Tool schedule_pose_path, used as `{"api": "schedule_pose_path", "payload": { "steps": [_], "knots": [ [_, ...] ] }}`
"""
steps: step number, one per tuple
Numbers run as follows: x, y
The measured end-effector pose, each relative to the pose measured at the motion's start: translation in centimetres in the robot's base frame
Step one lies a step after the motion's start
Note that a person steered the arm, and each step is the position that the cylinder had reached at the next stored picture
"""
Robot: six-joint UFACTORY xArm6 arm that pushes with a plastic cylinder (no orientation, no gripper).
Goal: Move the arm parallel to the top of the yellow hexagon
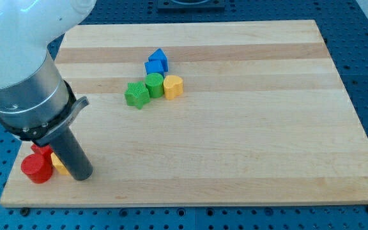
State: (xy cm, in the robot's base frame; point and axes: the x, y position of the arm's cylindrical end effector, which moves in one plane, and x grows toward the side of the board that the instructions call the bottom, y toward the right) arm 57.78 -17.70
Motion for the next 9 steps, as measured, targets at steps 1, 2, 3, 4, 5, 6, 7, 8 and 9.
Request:
{"api": "schedule_pose_path", "payload": {
  "steps": [1, 2, 3, 4, 5, 6, 7, 8, 9],
  "knots": [
    [0.0, 1.6],
    [0.4, 2.8],
    [2.1, 12.2],
    [2.5, 24.8],
    [0.9, 29.9],
    [-4.6, 28.0],
    [-8.5, 21.9],
    [-9.4, 13.9],
    [-9.4, 5.3]
  ]
}}
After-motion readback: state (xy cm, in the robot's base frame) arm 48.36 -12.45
